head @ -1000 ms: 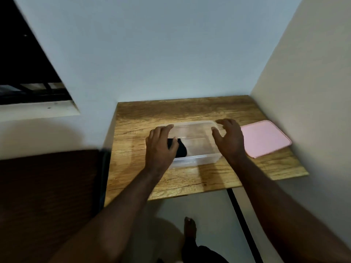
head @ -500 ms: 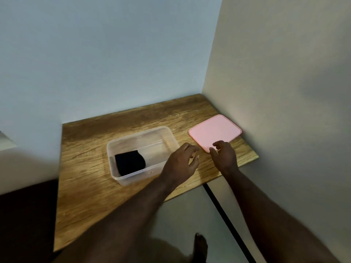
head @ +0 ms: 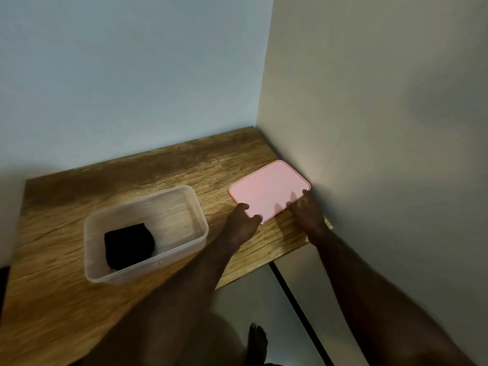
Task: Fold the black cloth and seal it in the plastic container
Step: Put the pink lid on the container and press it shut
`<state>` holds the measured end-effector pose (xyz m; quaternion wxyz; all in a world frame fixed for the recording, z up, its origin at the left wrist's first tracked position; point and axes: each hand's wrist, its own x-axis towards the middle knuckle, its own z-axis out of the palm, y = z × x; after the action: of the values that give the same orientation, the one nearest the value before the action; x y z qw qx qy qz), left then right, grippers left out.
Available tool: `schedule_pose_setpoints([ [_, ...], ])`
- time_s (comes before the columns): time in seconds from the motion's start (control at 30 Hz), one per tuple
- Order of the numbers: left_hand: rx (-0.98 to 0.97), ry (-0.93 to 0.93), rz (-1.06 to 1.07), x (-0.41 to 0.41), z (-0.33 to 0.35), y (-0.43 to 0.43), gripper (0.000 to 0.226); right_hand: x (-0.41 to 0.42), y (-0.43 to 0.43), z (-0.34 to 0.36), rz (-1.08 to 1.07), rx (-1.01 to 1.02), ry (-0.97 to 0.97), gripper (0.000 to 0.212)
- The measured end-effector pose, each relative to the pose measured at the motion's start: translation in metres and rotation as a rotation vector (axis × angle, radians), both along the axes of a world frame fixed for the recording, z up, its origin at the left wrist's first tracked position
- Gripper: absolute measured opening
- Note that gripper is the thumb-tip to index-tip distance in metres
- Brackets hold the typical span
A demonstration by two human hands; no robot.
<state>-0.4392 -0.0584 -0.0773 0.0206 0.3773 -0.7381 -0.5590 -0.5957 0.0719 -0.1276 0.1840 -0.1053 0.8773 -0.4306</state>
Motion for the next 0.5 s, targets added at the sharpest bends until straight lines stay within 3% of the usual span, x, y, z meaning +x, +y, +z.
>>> schedule_pose_setpoints([
  [0.1,-0.090,-0.025,-0.040,-0.024,-0.005,-0.006,0.068,-0.028,-0.004,-0.008,0.122,0.194,0.112,0.084],
  [0.27,-0.142,-0.114,0.062,-0.058,-0.018,-0.014,0.079,-0.060,-0.001,-0.014,0.107,0.055,-0.057,0.081],
  [0.4,-0.017,-0.039,0.290,-0.070,-0.025,-0.016,0.079,-0.062,-0.003,-0.001,0.097,-0.069,-0.257,0.034],
  [0.5,-0.105,-0.025,0.268,-0.063,-0.032,-0.012,0.072,-0.064,-0.001,-0.003,0.110,-0.102,-0.299,0.013],
])
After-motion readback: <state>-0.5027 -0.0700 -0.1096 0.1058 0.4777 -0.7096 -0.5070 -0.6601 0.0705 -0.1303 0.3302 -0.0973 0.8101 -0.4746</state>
